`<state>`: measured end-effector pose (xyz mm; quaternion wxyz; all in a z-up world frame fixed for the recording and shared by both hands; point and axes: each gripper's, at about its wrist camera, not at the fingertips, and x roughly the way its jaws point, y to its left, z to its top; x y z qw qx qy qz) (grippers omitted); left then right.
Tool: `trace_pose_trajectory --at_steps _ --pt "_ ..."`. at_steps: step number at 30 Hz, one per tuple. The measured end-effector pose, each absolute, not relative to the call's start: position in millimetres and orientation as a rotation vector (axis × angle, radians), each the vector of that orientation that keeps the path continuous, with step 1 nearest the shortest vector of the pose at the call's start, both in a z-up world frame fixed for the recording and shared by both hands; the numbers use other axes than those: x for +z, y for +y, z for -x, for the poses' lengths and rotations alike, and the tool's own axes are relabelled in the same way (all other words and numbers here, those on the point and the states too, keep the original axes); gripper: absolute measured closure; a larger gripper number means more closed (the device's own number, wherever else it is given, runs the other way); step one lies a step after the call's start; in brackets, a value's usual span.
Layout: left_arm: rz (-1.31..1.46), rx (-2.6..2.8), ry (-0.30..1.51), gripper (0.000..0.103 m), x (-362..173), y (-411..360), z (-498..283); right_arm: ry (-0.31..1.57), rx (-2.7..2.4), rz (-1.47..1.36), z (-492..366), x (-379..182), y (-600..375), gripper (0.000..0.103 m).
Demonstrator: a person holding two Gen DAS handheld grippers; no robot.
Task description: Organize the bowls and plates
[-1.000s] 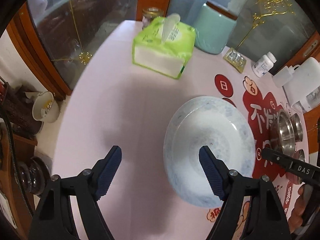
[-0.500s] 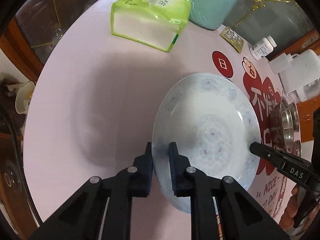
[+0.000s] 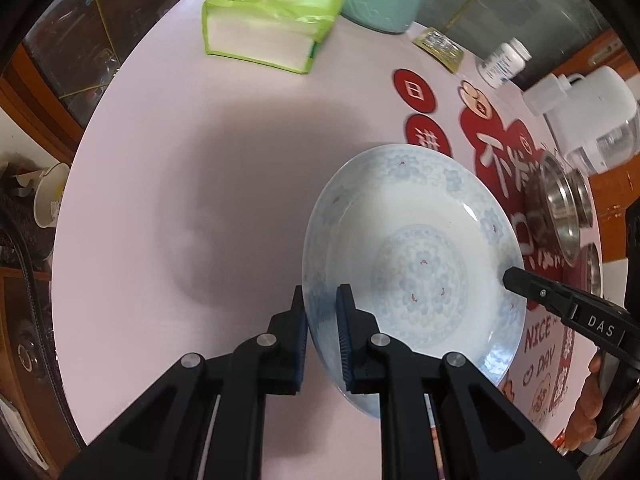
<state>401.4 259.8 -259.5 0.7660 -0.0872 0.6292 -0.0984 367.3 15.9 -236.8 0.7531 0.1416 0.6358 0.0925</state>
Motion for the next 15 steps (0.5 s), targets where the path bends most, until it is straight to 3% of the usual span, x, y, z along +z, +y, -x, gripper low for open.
trace_pose_trajectory --at_steps 15 --pt "0.153 -0.224 1.314 0.092 -192 218 -318 1.349 0.241 -0.351 -284 -186 -28 0.097"
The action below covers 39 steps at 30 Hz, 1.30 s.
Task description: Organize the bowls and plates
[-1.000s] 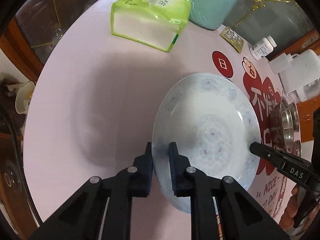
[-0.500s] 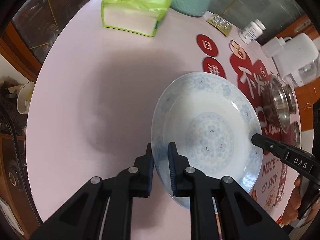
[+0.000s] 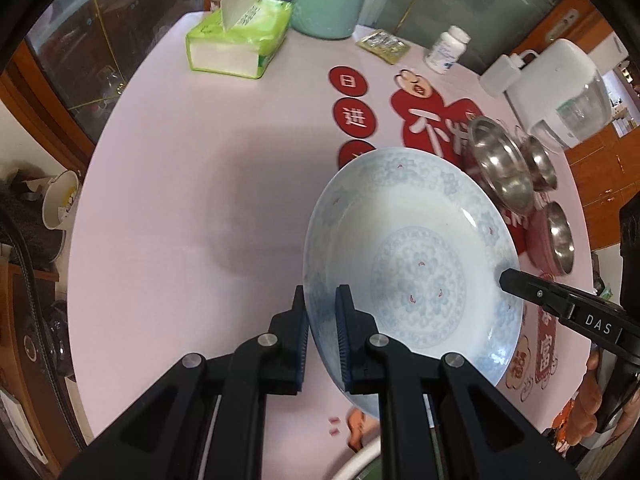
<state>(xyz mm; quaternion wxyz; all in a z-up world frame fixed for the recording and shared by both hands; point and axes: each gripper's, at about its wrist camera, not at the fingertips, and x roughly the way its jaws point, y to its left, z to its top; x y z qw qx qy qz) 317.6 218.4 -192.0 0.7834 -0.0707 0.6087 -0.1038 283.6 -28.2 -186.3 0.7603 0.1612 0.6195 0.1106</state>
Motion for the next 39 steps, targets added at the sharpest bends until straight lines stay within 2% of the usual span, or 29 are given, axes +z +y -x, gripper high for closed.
trace_pose_trajectory --at_steps 8,15,26,39 --pt "0.16 -0.206 1.295 0.092 -168 201 -247 1.363 0.296 -0.322 -223 -169 -49 0.097" --pt "0.174 -0.181 1.314 0.092 -171 184 -181 1.4 0.331 -0.287 -171 -174 -64 0.096" --pt "0.218 -0.132 1.388 0.092 -204 178 -88 1.486 0.405 -0.198 -110 -202 -70 0.096" --pt "0.26 -0.072 1.437 0.092 -238 193 -48 1.513 0.446 -0.132 -71 -229 -55 0.096"
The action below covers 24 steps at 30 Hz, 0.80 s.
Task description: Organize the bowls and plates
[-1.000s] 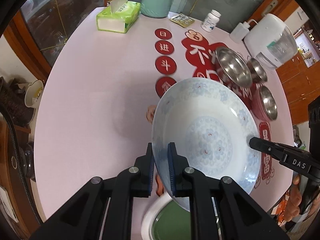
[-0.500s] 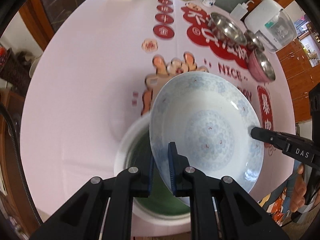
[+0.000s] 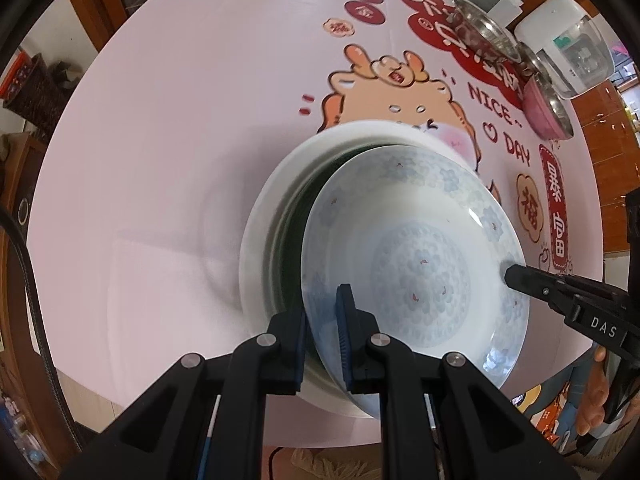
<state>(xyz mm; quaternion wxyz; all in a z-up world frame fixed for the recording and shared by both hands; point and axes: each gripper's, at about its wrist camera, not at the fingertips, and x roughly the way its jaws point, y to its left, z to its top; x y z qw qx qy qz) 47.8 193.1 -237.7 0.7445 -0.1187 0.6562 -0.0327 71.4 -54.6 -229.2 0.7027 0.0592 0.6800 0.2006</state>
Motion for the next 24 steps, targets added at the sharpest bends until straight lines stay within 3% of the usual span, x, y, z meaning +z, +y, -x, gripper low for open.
trace_pose_trajectory --at_steps 24 --pt "0.164 -0.079 1.375 0.091 -231 197 -54 1.444 0.376 0.045 -64 -234 -29 0.094"
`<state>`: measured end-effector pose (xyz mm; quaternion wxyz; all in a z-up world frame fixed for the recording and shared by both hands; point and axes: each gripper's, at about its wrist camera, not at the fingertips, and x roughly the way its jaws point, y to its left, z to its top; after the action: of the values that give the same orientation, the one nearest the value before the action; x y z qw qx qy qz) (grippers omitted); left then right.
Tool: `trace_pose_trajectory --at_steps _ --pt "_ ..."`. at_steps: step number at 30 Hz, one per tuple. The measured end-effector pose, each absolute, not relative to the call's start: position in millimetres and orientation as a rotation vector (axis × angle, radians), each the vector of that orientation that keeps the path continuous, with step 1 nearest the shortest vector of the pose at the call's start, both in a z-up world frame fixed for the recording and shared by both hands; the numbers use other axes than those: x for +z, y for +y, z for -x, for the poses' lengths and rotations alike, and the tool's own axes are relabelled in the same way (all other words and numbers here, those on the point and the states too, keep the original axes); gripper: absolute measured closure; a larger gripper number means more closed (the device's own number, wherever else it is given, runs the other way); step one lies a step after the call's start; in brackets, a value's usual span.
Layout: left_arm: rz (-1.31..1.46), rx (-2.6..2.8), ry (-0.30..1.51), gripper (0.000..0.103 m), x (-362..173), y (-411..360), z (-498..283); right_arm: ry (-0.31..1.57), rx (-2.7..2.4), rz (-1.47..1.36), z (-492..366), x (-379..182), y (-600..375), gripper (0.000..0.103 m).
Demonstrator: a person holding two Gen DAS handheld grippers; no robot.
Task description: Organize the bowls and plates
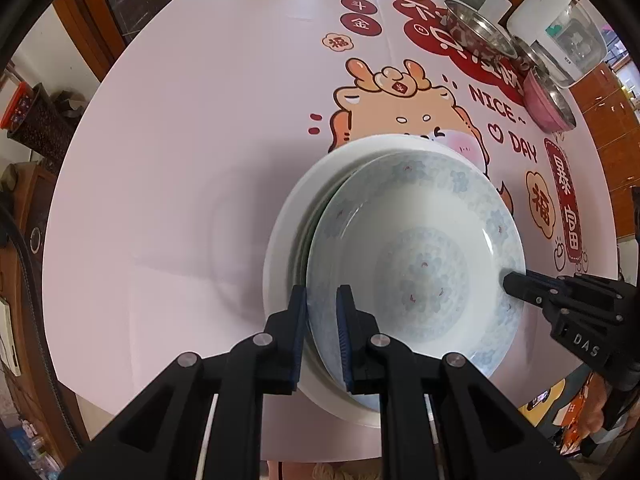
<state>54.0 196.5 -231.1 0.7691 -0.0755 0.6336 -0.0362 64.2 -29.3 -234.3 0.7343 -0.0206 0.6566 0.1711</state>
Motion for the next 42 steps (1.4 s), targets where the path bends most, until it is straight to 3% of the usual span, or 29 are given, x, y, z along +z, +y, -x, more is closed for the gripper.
trace_pose_trajectory --at_steps 6,8,11,13,17,29,42 --pt "0.174 -0.094 1.357 0.086 -225 200 -56 1.41 0.343 0.13 -64 -230 -14 0.091" --pt "0.174 -0.094 1.348 0.075 -222 201 -55 1.394 0.338 0.149 -63 -227 -11 0.087" --pt "0.17 -0.093 1.329 0.068 -215 201 -54 1.372 0.336 0.149 -62 -221 -11 0.072" --pt "0.165 -0.093 1.317 0.066 -210 200 -54 1.364 0.335 0.146 -62 -218 -13 0.07" --pt "0.166 -0.086 1.294 0.051 -201 200 -53 1.361 0.346 0.123 -59 -213 -18 0.07" --pt "0.152 -0.099 1.244 0.043 -168 177 -44 1.335 0.353 0.032 -32 -188 -57 0.07" --pt "0.113 -0.173 1.099 0.035 -92 108 -43 1.181 0.303 -0.024 -21 -122 -136 0.07"
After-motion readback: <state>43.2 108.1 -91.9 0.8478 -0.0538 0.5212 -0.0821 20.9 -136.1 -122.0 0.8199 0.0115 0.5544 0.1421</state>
